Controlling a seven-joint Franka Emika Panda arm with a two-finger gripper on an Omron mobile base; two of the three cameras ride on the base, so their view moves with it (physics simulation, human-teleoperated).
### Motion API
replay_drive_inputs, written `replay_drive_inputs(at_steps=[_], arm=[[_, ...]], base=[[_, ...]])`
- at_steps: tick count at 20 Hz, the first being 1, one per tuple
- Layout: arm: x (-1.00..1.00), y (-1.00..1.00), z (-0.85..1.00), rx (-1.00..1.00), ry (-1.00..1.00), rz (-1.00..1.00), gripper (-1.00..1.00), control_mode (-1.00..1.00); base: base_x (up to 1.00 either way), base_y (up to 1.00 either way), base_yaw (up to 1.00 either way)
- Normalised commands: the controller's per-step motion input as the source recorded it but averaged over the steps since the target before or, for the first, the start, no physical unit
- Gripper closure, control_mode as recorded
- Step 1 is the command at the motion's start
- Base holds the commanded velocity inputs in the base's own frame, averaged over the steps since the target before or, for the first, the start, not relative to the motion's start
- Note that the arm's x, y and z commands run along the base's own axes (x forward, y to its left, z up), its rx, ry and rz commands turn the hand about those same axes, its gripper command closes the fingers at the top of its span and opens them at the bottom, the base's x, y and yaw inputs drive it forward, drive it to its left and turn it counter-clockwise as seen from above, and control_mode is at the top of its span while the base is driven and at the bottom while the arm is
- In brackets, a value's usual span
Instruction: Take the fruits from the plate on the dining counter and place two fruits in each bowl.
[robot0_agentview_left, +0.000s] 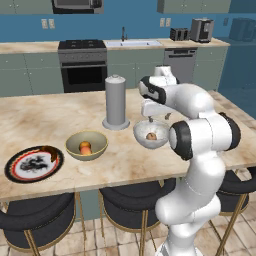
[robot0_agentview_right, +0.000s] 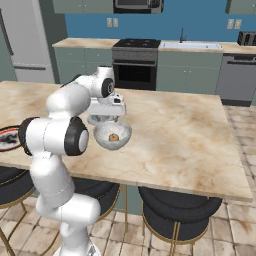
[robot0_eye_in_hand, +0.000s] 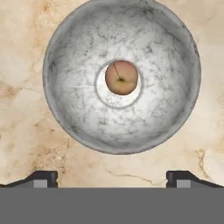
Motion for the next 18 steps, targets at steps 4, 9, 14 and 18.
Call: replay_drive_inputs(at_steps=[4, 9, 14, 18], arm=[[-1.00, 0.00, 0.28, 0.00, -0.06, 0.00, -1.00, -1.00], [-1.00, 0.00, 0.15, 0.00, -0.12, 0.00, -1.00, -1.00], [-0.78, 0.00, 0.21, 0.00, -0.09, 0.00, -1.00, -1.00], [-0.07, 0.00, 0.06, 0.00, -0.01, 0.00, -1.00, -1.00]], base=[[0.00, 0.00, 0.00], [0.00, 0.00, 0.00], [0.00, 0.00, 0.00], [0.00, 0.00, 0.00]])
